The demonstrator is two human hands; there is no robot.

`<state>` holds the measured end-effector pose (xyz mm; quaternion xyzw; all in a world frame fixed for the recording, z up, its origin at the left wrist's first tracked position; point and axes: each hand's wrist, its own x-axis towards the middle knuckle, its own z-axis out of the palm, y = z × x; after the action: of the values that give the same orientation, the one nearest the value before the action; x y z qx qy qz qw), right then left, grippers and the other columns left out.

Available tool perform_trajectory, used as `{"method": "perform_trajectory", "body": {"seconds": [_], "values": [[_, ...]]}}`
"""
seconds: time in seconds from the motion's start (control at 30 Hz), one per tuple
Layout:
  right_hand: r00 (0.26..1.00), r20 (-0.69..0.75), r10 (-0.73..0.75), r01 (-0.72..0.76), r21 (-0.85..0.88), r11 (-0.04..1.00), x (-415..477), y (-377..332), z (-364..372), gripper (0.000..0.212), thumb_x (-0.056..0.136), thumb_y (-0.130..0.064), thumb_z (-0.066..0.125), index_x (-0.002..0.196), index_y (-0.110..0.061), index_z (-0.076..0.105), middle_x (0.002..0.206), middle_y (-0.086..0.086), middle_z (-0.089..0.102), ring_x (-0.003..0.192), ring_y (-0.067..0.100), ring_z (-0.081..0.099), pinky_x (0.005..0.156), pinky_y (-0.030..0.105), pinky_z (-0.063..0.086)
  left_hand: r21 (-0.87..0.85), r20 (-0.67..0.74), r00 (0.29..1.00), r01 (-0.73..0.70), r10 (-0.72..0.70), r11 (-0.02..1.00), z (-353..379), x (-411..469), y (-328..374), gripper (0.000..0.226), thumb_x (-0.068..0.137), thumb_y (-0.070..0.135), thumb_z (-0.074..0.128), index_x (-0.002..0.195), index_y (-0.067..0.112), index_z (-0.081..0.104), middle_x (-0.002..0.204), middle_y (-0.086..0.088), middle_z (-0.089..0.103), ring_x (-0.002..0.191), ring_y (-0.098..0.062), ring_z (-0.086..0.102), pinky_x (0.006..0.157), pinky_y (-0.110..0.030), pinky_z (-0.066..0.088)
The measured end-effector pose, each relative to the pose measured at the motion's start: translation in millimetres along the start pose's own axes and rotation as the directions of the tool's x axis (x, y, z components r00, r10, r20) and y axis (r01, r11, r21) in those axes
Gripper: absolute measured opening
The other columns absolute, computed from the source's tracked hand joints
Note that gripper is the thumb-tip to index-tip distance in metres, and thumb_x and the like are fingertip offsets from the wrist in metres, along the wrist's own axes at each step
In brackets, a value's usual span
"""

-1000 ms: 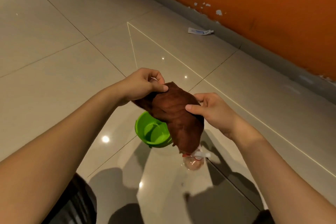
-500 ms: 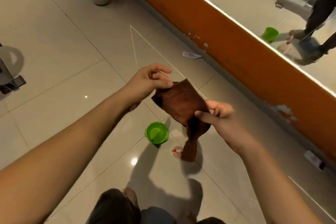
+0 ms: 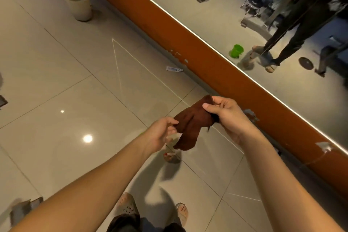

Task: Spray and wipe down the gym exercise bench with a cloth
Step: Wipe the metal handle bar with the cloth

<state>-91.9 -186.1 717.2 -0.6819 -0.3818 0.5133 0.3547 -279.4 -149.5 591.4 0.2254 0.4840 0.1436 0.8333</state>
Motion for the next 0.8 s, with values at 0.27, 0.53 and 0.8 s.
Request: {"method": "perform_trajectory", "body": {"seconds": [0.27,0.53,0.8], "values": [[0.991,-0.132,-0.003,0.017,0.104,0.994,-8,-35,9,0.013,0.096,-0.009,0.067,0.087,-0.011,0.076,0.082,0.008,0.077,0.08,0.022,0.072,0.065,0.026,0.056,0.163,-0.381,0.827,-0.379,0.413,0.911,-20,-74,58,0.042,0.086,-0.002,0.072,0.124,0.011,0.06,0.099,-0.011,0.069,0.082,-0.02,0.064,0.072,-0.029,0.049],[0.976,0.19,0.105,-0.155,0.267,0.951,32,-64,54,0.02,0.096,-0.005,0.064,0.113,-0.007,0.074,0.105,0.011,0.078,0.083,0.021,0.076,0.063,0.028,0.06,0.15,-0.463,0.74,-0.478,0.488,0.866,-45,-169,81,0.044,0.093,0.001,0.066,0.132,0.017,0.057,0.096,-0.01,0.069,0.072,-0.015,0.06,0.066,-0.028,0.048],[0.789,0.613,-0.034,-0.034,0.099,0.994,50,-100,109,0.011,0.096,-0.004,0.063,0.103,-0.004,0.072,0.098,0.012,0.077,0.089,0.022,0.074,0.083,0.034,0.059,0.291,-0.858,0.284,-0.419,0.429,0.86,-16,-251,26,0.054,0.087,0.004,0.076,0.134,0.018,0.053,0.099,-0.005,0.066,0.088,-0.014,0.061,0.075,-0.027,0.047]]}}
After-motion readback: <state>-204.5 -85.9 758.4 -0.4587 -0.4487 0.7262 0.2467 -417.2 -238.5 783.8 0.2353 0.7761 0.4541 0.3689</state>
